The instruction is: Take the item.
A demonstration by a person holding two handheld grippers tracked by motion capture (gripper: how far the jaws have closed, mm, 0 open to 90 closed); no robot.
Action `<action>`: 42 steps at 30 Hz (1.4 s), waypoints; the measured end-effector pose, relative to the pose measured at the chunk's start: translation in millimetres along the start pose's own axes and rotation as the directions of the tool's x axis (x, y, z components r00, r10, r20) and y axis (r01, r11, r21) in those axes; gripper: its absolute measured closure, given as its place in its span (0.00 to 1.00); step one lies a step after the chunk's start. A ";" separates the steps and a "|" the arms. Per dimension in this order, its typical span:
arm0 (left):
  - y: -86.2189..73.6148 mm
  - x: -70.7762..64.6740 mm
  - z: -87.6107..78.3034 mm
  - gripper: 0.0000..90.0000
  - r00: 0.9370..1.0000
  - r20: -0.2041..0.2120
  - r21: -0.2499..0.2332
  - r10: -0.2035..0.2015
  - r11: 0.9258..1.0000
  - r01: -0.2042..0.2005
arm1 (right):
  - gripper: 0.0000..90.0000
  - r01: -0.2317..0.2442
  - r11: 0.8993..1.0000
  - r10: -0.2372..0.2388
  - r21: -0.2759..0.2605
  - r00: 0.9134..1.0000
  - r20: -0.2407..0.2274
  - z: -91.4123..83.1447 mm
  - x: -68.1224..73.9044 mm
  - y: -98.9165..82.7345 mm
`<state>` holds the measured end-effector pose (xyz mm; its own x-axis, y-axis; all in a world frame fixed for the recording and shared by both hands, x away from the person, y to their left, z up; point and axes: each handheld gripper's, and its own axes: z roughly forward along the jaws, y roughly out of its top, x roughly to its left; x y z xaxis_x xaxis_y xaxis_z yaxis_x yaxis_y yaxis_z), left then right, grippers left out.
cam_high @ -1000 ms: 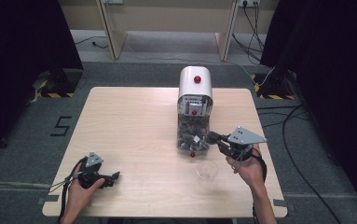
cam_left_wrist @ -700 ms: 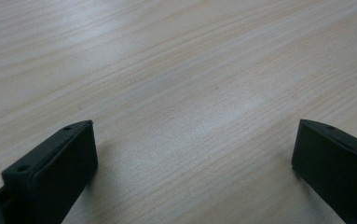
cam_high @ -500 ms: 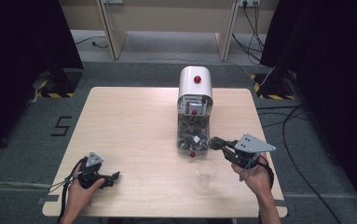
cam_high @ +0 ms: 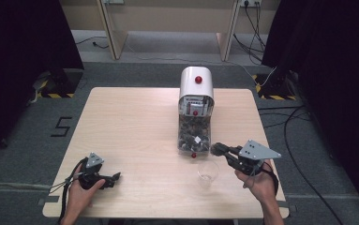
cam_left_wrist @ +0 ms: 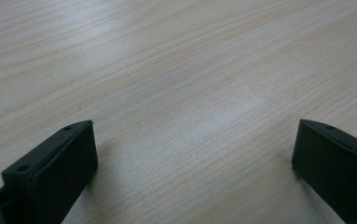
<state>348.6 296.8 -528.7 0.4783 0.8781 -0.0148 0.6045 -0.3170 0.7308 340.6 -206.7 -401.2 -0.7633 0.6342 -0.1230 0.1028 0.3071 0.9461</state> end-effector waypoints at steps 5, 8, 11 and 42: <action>0.0 0.0 0.0 0.00 1.000 0.000 0.000 0.000 1.000 0.000 | 0.98 0.011 1.000 -0.011 0.000 1.000 -0.015 -2.2 7.6 1.2; 0.0 0.0 0.0 0.00 1.000 0.000 0.000 0.000 1.000 0.000 | 0.98 0.014 1.000 -0.014 0.000 0.999 -0.028 -3.1 11.7 0.9; 0.0 0.0 0.0 0.00 1.000 0.000 0.000 0.000 1.000 0.000 | 0.98 0.012 1.000 -0.012 -0.001 0.999 -0.037 -3.3 14.8 0.0; 0.0 0.0 0.0 0.00 1.000 0.000 0.000 0.000 1.000 0.000 | 0.98 0.013 0.995 -0.003 0.100 0.995 -0.098 5.9 33.0 -26.5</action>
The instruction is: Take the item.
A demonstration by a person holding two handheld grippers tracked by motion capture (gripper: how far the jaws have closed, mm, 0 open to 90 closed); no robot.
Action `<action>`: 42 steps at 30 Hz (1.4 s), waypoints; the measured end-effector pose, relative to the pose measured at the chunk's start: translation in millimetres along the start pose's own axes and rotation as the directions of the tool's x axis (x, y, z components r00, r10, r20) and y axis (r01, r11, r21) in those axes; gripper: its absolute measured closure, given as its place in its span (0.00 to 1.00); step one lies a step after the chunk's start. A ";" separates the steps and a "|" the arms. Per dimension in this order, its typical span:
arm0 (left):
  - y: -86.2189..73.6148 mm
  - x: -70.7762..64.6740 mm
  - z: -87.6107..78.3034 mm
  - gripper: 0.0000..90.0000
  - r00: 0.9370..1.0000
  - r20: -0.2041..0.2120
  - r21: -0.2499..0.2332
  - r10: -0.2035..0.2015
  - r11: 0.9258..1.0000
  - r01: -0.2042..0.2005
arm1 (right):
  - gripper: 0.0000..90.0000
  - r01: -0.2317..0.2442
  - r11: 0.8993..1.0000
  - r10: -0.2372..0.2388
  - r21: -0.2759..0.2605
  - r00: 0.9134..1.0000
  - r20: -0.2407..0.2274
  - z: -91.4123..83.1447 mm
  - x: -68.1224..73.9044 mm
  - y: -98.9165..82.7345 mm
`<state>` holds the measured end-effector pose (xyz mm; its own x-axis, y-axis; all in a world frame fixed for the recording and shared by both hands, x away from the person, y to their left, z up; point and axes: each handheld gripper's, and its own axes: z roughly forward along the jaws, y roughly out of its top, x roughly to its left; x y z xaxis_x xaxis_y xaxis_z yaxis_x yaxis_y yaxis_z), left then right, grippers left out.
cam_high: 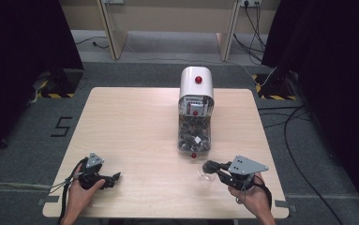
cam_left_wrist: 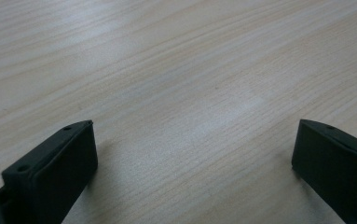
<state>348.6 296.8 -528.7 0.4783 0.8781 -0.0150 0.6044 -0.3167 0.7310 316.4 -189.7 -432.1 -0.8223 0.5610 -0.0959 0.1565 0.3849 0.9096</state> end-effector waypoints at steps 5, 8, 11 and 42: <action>0.0 0.0 0.0 0.00 1.000 0.000 0.000 0.000 1.000 0.000 | 0.98 -0.007 1.000 0.007 0.010 1.000 -0.004 0.7 -0.8 -4.6; 0.0 0.0 0.0 0.00 1.000 0.000 0.000 0.000 1.000 0.000 | 0.98 -0.005 1.000 0.005 0.024 1.000 -0.007 2.0 0.9 -8.4; 0.0 0.0 0.0 0.00 1.000 0.000 0.000 0.000 1.000 0.000 | 0.97 -0.001 0.999 0.001 0.033 1.000 -0.008 3.8 2.6 -10.1; 0.0 0.0 0.0 0.00 1.000 0.000 0.000 0.000 1.000 0.000 | 0.81 -0.029 0.999 0.028 0.020 0.999 0.030 0.1 -3.7 -8.1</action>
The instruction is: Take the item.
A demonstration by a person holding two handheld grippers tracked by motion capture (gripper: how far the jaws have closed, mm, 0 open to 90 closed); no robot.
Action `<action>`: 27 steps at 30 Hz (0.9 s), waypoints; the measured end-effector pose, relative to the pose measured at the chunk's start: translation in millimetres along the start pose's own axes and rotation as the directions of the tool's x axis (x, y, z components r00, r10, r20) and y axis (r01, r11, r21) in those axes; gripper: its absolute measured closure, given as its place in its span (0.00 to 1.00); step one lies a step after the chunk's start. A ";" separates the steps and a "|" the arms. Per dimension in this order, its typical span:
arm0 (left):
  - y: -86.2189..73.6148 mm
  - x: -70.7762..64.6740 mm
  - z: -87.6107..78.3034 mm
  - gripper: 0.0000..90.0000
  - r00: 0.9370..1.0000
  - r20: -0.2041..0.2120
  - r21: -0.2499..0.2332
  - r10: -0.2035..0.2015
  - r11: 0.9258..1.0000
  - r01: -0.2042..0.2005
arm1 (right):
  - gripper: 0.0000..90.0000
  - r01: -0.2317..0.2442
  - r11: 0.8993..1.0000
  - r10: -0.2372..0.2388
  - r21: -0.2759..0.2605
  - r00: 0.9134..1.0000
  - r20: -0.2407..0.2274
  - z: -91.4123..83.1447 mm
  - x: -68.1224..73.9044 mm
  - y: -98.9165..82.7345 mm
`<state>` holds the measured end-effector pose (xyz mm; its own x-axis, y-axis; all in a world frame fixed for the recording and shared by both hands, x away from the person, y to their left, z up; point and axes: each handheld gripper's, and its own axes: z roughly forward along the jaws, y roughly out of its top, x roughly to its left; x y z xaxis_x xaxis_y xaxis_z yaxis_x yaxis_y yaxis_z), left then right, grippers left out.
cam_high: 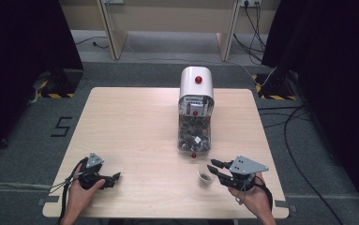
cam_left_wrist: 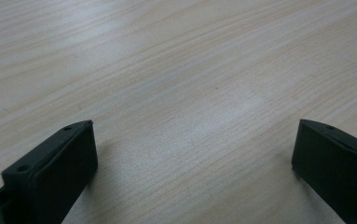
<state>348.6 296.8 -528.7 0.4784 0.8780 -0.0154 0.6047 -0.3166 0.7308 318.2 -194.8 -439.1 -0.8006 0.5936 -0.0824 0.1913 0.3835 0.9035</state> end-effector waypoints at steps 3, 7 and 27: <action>0.0 0.0 0.0 0.00 1.000 0.000 0.000 0.000 1.000 0.000 | 0.78 -0.010 1.000 0.010 -0.005 1.000 0.014 -3.5 -2.8 1.1; 0.0 0.0 0.0 0.00 1.000 0.000 0.000 0.000 1.000 0.000 | 0.74 -0.024 1.000 0.024 -0.008 0.999 0.033 -6.5 -7.8 -0.5; 0.0 0.0 0.0 0.00 1.000 0.000 0.000 0.000 1.000 0.000 | 0.43 -0.142 0.990 0.144 -0.024 0.978 0.154 -16.7 -28.0 -7.0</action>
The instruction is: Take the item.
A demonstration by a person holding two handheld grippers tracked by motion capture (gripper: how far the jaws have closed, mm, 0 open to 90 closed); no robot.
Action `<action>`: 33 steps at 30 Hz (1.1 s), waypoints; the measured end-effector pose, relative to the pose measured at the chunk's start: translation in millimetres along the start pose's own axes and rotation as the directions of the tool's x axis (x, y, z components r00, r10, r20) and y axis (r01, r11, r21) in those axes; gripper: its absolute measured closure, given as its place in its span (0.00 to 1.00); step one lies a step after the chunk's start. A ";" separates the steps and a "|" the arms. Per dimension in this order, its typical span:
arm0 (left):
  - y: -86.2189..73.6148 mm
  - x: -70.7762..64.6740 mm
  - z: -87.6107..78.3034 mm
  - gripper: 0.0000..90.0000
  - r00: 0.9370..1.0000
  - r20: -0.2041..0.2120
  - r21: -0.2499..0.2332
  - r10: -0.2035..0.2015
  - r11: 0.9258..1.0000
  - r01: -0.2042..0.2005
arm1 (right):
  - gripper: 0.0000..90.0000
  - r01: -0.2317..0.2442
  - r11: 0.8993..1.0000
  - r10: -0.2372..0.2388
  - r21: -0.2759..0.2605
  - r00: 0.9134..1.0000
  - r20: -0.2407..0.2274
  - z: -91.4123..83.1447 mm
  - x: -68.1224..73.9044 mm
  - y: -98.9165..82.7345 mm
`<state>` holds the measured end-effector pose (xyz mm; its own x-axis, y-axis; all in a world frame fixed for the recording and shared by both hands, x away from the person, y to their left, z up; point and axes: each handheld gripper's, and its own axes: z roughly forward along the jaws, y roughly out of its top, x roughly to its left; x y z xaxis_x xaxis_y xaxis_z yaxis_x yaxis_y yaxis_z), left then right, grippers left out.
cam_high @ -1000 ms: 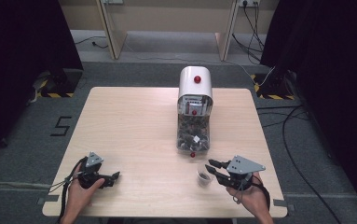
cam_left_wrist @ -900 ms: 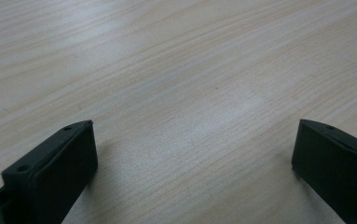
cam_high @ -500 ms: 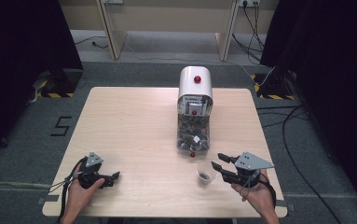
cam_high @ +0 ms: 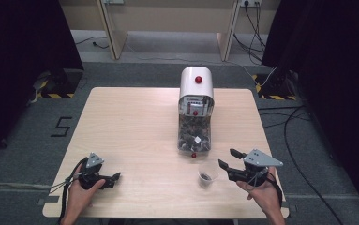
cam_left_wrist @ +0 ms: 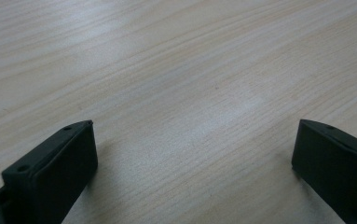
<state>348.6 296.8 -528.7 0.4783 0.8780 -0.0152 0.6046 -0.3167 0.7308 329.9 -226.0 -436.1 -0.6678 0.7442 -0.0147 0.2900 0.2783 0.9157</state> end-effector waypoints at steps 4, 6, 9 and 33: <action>0.0 0.0 0.0 0.00 1.000 0.000 0.000 0.000 1.000 0.000 | 0.41 -0.013 1.000 0.013 -0.006 1.000 0.014 -0.9 -2.7 -0.4; 0.0 0.0 0.0 0.00 1.000 0.000 0.000 0.000 1.000 0.000 | 0.40 -0.014 1.000 0.014 -0.007 1.000 0.017 -1.1 -3.9 -0.7; 0.0 0.0 0.0 0.00 1.000 0.000 0.000 0.000 1.000 0.000 | 0.40 -0.020 1.000 0.021 -0.006 0.999 0.026 -1.8 -5.8 -1.5; 0.0 0.0 0.0 0.00 1.000 0.000 0.000 0.000 1.000 0.000 | 0.38 -0.054 0.999 0.054 0.001 0.993 0.103 -8.1 -26.2 -10.5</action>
<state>348.6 296.7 -528.7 0.4782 0.8781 -0.0150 0.6045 -0.3167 0.7309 338.8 -253.4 -442.1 -0.5768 0.8169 -0.0071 0.3264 0.2384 0.9147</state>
